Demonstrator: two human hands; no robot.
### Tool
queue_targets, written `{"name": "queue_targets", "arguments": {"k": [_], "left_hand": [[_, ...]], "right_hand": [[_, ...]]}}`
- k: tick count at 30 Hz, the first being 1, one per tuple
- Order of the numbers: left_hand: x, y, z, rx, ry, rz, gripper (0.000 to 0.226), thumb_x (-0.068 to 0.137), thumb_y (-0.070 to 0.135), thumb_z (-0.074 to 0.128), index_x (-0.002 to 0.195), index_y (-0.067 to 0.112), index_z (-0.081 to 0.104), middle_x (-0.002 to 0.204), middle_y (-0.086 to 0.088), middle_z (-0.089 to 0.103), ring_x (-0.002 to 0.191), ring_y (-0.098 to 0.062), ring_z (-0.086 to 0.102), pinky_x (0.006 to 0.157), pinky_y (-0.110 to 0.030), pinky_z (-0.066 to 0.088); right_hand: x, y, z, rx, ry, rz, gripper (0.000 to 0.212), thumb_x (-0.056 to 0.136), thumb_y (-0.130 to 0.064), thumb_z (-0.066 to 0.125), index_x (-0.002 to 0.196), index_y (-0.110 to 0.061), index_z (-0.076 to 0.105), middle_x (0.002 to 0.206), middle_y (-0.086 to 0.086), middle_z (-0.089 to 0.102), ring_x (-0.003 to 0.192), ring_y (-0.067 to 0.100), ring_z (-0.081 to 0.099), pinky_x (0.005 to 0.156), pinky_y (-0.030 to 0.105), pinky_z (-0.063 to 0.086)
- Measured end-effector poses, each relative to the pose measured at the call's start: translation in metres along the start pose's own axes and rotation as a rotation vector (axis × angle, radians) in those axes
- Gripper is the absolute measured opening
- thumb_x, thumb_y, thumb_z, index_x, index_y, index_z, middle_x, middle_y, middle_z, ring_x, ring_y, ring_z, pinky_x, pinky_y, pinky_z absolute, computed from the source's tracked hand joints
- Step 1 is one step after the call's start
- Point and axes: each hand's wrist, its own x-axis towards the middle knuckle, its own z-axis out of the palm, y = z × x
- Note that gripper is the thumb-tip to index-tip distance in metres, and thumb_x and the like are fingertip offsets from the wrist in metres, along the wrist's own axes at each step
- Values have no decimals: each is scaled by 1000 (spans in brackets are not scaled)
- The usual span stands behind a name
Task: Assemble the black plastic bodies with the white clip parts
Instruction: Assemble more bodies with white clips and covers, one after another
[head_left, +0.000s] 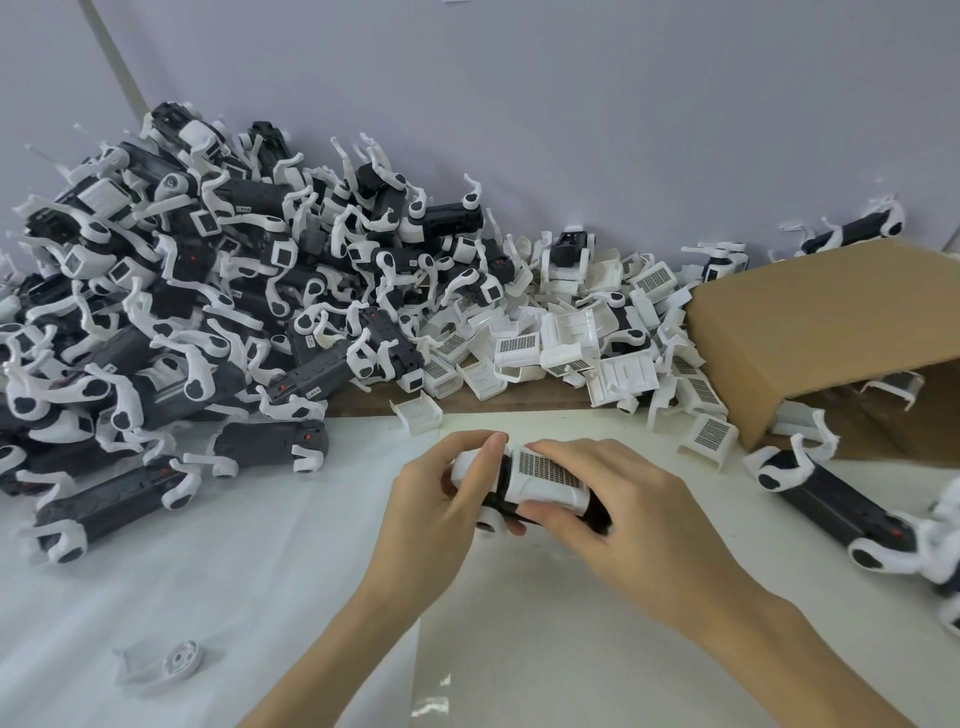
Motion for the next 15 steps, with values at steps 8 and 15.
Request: {"name": "queue_targets", "arguments": {"k": [8, 15], "left_hand": [[-1, 1, 1, 32, 86, -6, 22, 101, 48, 62, 102, 31, 77, 69, -4, 77, 65, -22, 74, 59, -22, 54], [0, 4, -4, -82, -74, -3, 33, 92, 40, 77, 123, 31, 73, 103, -3, 78, 87, -20, 75, 77, -25, 58]], "right_hand": [[1, -3, 0, 61, -82, 22, 48, 91, -57, 64, 133, -34, 62, 112, -22, 64, 102, 4, 61, 71, 37, 58], [1, 4, -7, 24, -193, 57, 48, 92, -73, 48, 135, -49, 48, 112, -30, 56, 103, 0, 58, 78, 33, 55]]}}
